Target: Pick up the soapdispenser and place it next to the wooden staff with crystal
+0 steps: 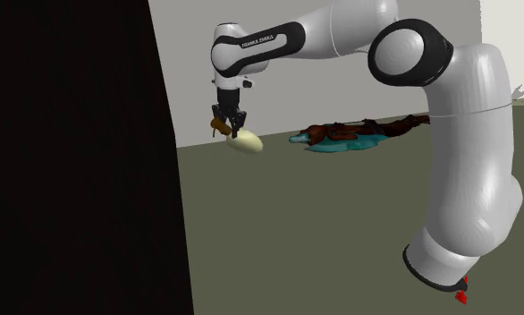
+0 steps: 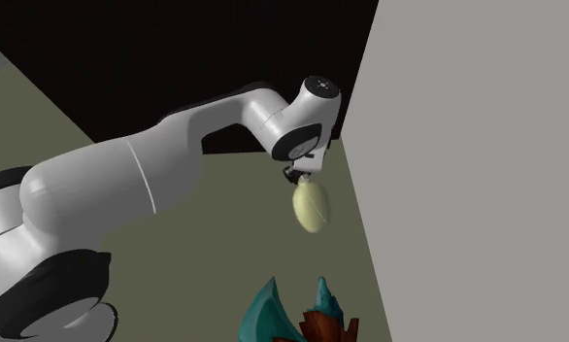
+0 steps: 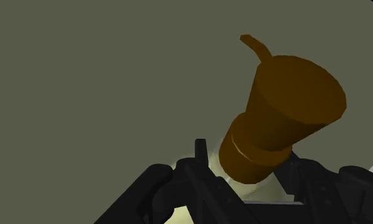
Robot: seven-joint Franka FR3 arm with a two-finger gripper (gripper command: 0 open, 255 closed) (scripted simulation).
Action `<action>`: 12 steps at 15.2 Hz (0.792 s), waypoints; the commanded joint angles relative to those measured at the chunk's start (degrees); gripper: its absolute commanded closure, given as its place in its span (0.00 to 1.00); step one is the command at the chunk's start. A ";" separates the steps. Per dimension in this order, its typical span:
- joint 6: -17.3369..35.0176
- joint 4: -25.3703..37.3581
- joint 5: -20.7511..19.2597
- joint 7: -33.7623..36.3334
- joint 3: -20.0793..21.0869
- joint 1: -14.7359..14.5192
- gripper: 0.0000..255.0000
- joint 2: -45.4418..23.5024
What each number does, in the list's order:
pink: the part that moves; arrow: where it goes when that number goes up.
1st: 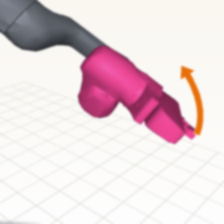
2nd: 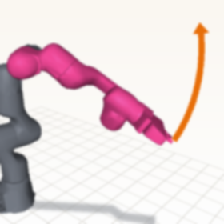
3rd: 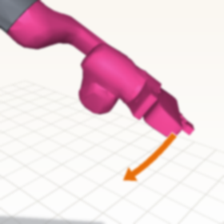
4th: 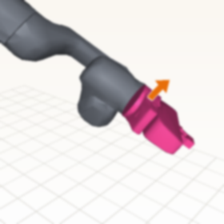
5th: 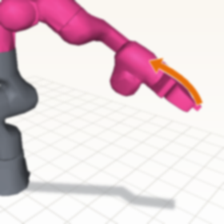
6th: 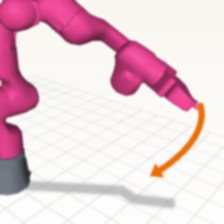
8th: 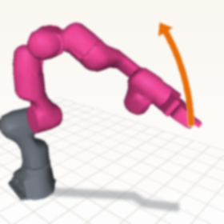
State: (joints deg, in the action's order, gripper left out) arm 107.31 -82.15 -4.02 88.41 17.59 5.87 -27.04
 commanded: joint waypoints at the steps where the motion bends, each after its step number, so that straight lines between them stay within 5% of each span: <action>1: -1.34 1.04 0.09 0.02 0.07 -0.05 1.00 0.32; 12: -9.73 9.31 0.18 0.20 0.27 -0.60 1.00 0.49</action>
State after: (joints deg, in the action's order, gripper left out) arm 98.41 -73.70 -3.84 88.63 17.86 5.31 -26.54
